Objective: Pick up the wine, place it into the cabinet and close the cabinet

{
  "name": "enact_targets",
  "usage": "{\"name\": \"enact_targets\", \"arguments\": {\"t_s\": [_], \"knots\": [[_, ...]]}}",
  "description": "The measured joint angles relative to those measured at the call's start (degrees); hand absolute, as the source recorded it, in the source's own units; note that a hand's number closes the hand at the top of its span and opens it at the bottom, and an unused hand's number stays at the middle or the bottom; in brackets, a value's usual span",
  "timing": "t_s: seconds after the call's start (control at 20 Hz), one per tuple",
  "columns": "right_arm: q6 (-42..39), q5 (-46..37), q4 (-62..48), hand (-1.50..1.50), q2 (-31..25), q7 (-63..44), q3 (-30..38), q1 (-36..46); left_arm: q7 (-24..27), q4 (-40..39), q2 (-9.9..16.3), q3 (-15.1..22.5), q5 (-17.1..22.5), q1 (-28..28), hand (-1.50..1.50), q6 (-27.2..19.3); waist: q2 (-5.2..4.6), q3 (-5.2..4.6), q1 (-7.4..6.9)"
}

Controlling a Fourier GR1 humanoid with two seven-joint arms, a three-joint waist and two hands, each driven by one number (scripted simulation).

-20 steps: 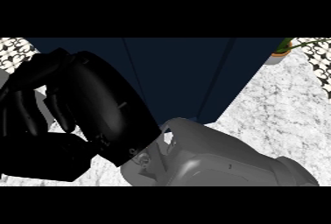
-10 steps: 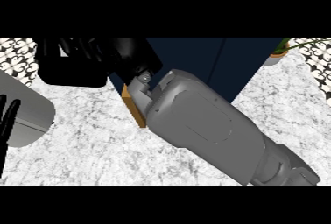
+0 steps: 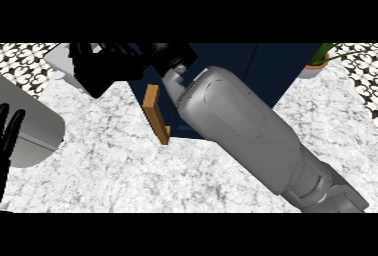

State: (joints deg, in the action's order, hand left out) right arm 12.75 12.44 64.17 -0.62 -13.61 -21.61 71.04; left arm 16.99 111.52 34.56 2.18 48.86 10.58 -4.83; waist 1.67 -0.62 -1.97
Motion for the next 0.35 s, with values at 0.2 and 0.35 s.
{"name": "enact_targets", "arguments": {"t_s": [0.2,0.35], "knots": [[-1.7,-1.3,-0.6,1.5,-1.5,3.3,0.2,0.5,0.5,-0.9,-0.5,0.1,-0.8,-0.3,-1.5,0.5,0.76,-0.13,-0.18],[-2.9,-2.0,-0.9,1.5,-2.5,4.5,0.1,0.2,-0.1,-0.8,-0.5,0.0,-0.7,-0.7,-1.5,0.3,0.89,-0.18,-0.22]]}}
